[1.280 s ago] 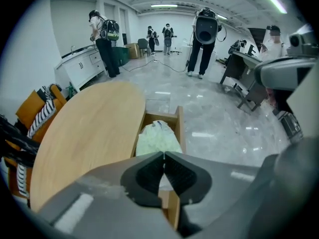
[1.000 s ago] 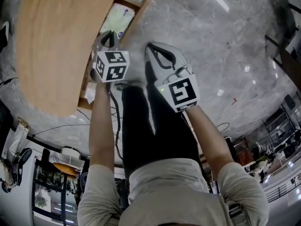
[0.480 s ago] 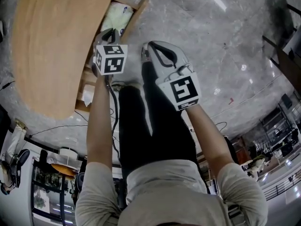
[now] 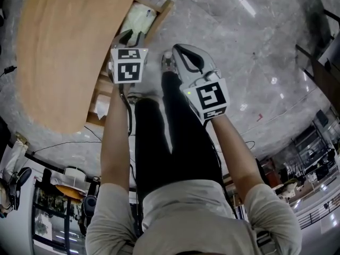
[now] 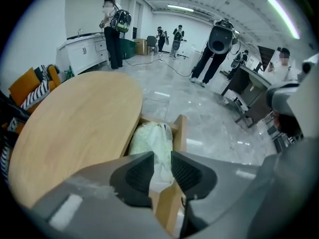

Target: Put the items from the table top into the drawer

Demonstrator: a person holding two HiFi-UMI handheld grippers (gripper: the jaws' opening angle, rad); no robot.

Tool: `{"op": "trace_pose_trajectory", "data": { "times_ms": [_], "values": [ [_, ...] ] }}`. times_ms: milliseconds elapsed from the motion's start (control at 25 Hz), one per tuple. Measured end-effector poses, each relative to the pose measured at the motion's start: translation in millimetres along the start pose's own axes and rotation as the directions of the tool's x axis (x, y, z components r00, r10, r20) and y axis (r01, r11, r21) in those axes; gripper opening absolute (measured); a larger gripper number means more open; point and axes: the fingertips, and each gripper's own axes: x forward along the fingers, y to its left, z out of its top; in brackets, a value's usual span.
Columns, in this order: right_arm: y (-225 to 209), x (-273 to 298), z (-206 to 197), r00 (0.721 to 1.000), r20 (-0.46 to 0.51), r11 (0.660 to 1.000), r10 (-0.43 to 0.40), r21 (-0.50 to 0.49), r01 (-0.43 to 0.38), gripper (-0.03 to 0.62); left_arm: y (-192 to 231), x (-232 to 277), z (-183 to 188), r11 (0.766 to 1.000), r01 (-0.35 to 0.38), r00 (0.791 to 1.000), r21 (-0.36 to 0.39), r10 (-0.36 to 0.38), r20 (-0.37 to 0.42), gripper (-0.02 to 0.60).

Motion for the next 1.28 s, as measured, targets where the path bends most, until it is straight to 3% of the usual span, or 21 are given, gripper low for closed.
{"op": "trace_pose_trajectory", "data": {
  "times_ms": [280, 520, 640, 800, 1080, 1280],
  "values": [
    [18, 25, 1, 1.0, -0.012, 1.0, 0.017, -0.002, -0.017, 0.008, -12, -44, 18, 1.0, 0.022, 0.997, -0.021, -0.021, 0.081, 0.115],
    [67, 14, 37, 0.999, -0.015, 0.999, 0.045, -0.003, -0.045, 0.008, -17, -121, -4, 0.991, 0.031, 0.997, -0.13, -0.021, 0.077, 0.112],
    [95, -7, 72, 0.998, 0.025, 0.998, 0.063, -0.016, -0.063, 0.008, -19, -173, 7, 0.987, 0.013, 0.99, -0.16, 0.009, 0.141, 0.098],
    [126, -39, 123, 0.992, 0.115, 0.999, 0.048, -0.021, -0.046, 0.008, -16, -252, 49, 0.988, -0.037, 0.949, -0.149, 0.081, 0.303, 0.02],
    [197, -119, 209, 0.964, 0.261, 0.991, 0.053, -0.129, -0.02, 0.008, -30, -387, 75, 0.991, -0.074, 0.87, -0.11, 0.118, 0.478, 0.02],
    [243, -172, 266, 0.918, 0.39, 0.982, 0.068, -0.187, 0.007, 0.008, -34, -472, 87, 0.994, -0.078, 0.808, -0.074, 0.107, 0.579, 0.02]
  ]
}}
